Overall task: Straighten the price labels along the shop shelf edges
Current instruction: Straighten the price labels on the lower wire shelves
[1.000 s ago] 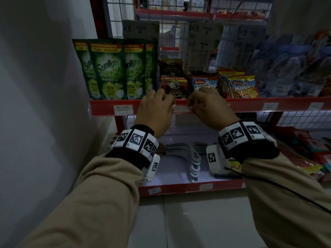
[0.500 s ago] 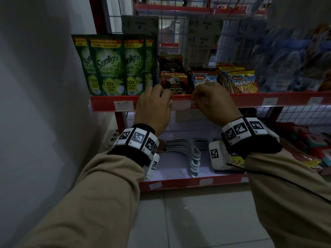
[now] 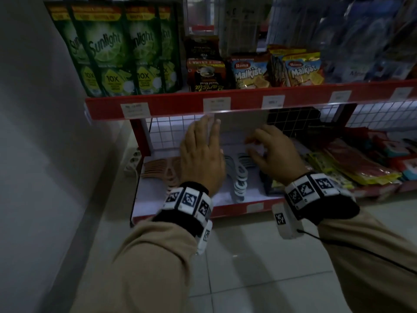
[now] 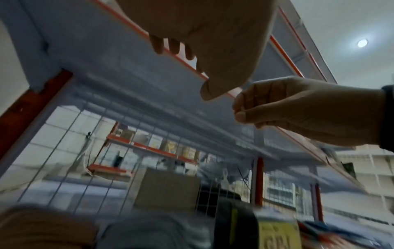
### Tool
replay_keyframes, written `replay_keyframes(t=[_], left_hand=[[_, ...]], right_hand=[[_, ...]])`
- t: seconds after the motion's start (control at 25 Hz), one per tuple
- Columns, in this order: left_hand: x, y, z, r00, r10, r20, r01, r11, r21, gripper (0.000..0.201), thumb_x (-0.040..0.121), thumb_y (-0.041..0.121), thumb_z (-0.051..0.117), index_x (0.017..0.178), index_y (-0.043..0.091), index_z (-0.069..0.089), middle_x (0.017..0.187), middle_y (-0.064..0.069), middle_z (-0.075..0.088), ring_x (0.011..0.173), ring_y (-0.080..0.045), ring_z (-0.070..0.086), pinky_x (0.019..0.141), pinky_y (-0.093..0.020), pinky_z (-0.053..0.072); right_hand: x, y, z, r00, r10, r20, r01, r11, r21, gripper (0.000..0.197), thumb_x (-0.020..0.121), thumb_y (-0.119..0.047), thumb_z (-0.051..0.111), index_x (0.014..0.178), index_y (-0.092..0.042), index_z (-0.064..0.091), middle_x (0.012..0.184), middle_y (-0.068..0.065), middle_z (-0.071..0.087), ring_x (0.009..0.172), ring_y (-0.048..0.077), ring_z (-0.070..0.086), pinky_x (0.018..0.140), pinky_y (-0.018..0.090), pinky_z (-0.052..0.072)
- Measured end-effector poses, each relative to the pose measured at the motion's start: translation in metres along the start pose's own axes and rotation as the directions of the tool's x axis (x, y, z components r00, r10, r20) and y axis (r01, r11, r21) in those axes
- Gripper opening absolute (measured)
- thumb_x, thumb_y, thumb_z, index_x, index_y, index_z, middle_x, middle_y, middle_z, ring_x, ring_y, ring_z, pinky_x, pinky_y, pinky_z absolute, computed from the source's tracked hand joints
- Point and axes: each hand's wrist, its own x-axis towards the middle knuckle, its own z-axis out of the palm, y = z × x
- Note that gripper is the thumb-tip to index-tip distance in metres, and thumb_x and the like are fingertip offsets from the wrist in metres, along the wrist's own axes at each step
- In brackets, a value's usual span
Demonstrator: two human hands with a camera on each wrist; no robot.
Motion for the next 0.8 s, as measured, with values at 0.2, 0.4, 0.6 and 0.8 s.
replay_keyframes(t=[0.2,0.4,0.6,0.8], left_hand=[[-0.081,0.016,0.068,0.866,0.105,0.488,-0.080,0.994,-0.071,0.058,0.087,0.016,0.047,0.143,0.016,0.033,0.146,-0.007,0.036,0.132,-0.028,0.032,0.105,-0.040,0.026],[-0.119,0.021,0.106,0.716,0.186,0.673,-0.166,0.982,-0.095,0.062,0.090,0.019,0.046,0.147,0.015,0.023,0.150,-0.004,0.030,0.137,-0.023,0.026,0.112,-0.037,0.019],[-0.127,0.024,0.118,0.690,0.156,0.706,-0.121,0.988,-0.100,0.071,0.087,0.014,0.047,0.150,0.012,0.013,0.154,-0.006,0.020,0.141,-0.024,0.018,0.116,-0.037,0.018],[-0.131,0.026,0.122,0.722,0.150,0.675,-0.126,0.988,-0.085,0.071,0.085,0.017,0.050,0.148,0.011,0.017,0.151,-0.006,0.023,0.136,-0.025,0.023,0.112,-0.038,0.026]], right_hand=[[-0.081,0.045,0.059,0.951,0.171,0.257,-0.170,0.985,-0.023,0.015,0.083,-0.011,0.067,0.098,-0.010,0.065,0.098,0.012,0.060,0.093,0.033,0.055,0.071,0.031,0.040],[-0.136,0.059,0.097,0.879,0.201,0.433,-0.193,0.979,-0.063,0.024,0.084,-0.008,0.062,0.107,-0.010,0.067,0.106,0.014,0.062,0.100,0.035,0.055,0.082,0.043,0.047],[-0.152,0.059,0.111,0.903,0.154,0.402,-0.105,0.985,-0.140,0.042,0.077,-0.006,0.066,0.120,-0.007,0.062,0.115,0.016,0.060,0.098,0.038,0.058,0.081,0.047,0.049],[-0.164,0.057,0.118,0.931,0.143,0.337,-0.085,0.980,-0.180,0.052,0.073,-0.002,0.068,0.124,-0.002,0.058,0.118,0.019,0.060,0.100,0.040,0.057,0.082,0.046,0.049]])
